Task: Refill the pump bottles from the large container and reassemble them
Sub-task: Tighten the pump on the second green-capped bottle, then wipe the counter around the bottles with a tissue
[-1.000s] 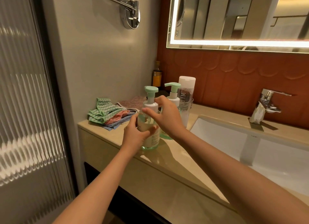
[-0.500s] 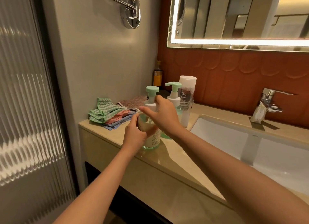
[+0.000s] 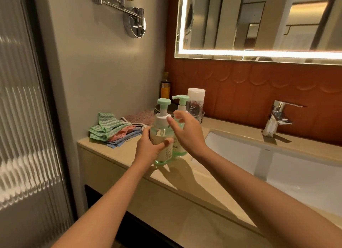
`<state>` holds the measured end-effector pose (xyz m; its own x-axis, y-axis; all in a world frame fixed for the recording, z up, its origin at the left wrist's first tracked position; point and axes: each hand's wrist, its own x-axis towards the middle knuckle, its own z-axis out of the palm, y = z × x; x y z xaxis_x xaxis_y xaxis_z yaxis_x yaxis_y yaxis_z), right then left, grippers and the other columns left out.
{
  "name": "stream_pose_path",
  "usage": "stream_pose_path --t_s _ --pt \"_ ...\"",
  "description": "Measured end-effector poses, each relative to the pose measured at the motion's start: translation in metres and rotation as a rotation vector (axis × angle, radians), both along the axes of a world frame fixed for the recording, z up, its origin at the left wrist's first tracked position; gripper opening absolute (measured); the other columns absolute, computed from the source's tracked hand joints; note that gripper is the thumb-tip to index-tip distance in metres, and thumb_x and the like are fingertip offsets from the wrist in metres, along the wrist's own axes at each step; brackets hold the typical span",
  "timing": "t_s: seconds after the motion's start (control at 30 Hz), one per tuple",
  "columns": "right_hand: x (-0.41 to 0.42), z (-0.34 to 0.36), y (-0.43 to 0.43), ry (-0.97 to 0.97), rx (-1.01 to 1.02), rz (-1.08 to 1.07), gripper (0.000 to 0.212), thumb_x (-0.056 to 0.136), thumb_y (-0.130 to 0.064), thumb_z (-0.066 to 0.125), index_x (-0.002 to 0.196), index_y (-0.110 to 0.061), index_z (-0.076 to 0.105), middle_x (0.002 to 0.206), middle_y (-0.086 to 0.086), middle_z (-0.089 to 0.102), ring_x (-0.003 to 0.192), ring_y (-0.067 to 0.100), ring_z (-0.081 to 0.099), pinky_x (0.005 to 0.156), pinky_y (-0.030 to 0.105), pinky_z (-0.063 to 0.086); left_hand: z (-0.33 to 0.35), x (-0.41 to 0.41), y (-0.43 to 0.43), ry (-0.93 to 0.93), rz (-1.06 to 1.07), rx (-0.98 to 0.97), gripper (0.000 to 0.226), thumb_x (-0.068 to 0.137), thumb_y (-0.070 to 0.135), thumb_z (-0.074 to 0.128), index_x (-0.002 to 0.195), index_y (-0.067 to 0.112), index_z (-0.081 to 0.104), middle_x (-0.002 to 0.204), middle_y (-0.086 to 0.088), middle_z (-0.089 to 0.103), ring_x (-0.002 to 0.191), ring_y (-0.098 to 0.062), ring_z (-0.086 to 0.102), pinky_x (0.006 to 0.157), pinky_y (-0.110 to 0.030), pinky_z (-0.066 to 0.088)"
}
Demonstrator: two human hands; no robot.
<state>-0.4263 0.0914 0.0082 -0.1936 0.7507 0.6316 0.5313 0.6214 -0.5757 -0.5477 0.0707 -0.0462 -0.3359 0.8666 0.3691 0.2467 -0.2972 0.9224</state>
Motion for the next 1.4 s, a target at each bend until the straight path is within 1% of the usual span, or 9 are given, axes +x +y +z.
stream_pose_path --t_s 0.27,0.33,0.4,0.5,0.57,0.7,0.97,1.2,1.4 --pt "0.049 -0.008 0.002 -0.049 -0.067 -0.05 0.04 0.091 -0.042 0.053 0.119 -0.015 0.057 0.118 0.001 0.06 0.102 0.012 0.055 0.08 0.026 0.045 0.005 0.004 -0.011 0.009 0.057 0.046 0.088 0.069 0.034 0.077 0.141 0.021 0.027 0.142 0.0 0.04 0.128 -0.017 0.039 0.099 -0.033 0.035" --pt "0.058 -0.01 0.001 -0.067 -0.092 -0.063 0.04 0.091 -0.043 0.052 0.12 -0.016 0.057 0.117 0.0 0.06 0.101 0.011 0.055 0.078 0.025 0.044 0.009 0.006 -0.015 0.047 0.176 0.121 0.078 0.072 0.034 0.076 0.136 0.022 0.033 0.136 0.001 0.044 0.123 -0.016 0.042 0.097 -0.035 0.038" --pt "0.065 -0.013 -0.001 -0.075 -0.104 -0.078 0.04 0.091 -0.043 0.052 0.12 -0.017 0.056 0.118 -0.001 0.06 0.101 0.011 0.055 0.078 0.026 0.045 0.01 0.01 -0.02 0.098 0.286 0.222 0.061 0.075 0.035 0.074 0.126 0.022 0.042 0.122 0.004 0.051 0.11 -0.016 0.05 0.087 -0.034 0.045" --pt "0.079 -0.016 -0.005 -0.094 -0.115 -0.106 0.04 0.091 -0.044 0.051 0.122 -0.018 0.055 0.118 0.0 0.06 0.102 0.012 0.055 0.081 0.028 0.046 0.009 0.023 -0.029 0.231 0.36 0.347 0.041 0.081 0.03 0.069 0.114 0.014 0.052 0.111 0.004 0.054 0.093 -0.01 0.05 0.072 -0.014 0.041" --pt "0.091 -0.017 -0.007 -0.108 -0.119 -0.127 0.041 0.092 -0.043 0.051 0.123 -0.018 0.055 0.118 0.0 0.06 0.102 0.012 0.055 0.081 0.027 0.045 0.009 0.032 -0.031 0.294 0.382 0.398 0.035 0.083 0.027 0.067 0.111 0.011 0.054 0.109 0.0 0.057 0.092 -0.01 0.049 0.07 -0.014 0.04" --pt "0.119 -0.015 -0.015 -0.102 -0.142 -0.158 0.041 0.092 -0.042 0.051 0.124 -0.017 0.054 0.119 0.002 0.06 0.102 0.013 0.055 0.081 0.026 0.046 0.005 0.055 -0.027 0.264 0.229 0.35 0.031 0.084 0.024 0.065 0.111 0.014 0.053 0.107 -0.002 0.06 0.093 -0.019 0.057 0.075 -0.037 0.051" --pt "0.203 -0.012 -0.053 -0.11 -0.147 -0.328 0.038 0.091 -0.04 0.054 0.122 -0.018 0.056 0.112 -0.001 0.061 0.096 0.011 0.056 0.079 0.026 0.048 0.004 0.17 -0.027 0.237 -0.091 0.355 0.023 0.087 0.025 0.062 0.107 0.017 0.054 0.099 0.006 0.06 0.088 -0.007 0.058 0.067 -0.013 0.046" --pt "0.311 -0.014 -0.123 -0.075 -0.11 -0.56 0.033 0.091 -0.034 0.056 0.119 -0.017 0.059 0.103 -0.002 0.063 0.09 0.01 0.059 0.079 0.026 0.052 0.011 0.3 -0.049 0.217 -0.409 0.348 0.022 0.088 0.027 0.061 0.106 0.018 0.054 0.096 0.006 0.06 0.085 -0.004 0.057 0.071 -0.015 0.048" --pt "0.407 -0.025 -0.21 -0.095 0.07 -0.76 0.021 0.092 -0.026 0.055 0.108 -0.014 0.064 0.095 -0.008 0.059 0.083 0.004 0.055 0.068 0.01 0.044 0.006 0.404 -0.095 0.209 -0.675 0.385 0.018 0.089 0.029 0.059 0.103 0.02 0.054 0.092 0.008 0.058 0.082 0.0 0.057 0.072 -0.022 0.052"
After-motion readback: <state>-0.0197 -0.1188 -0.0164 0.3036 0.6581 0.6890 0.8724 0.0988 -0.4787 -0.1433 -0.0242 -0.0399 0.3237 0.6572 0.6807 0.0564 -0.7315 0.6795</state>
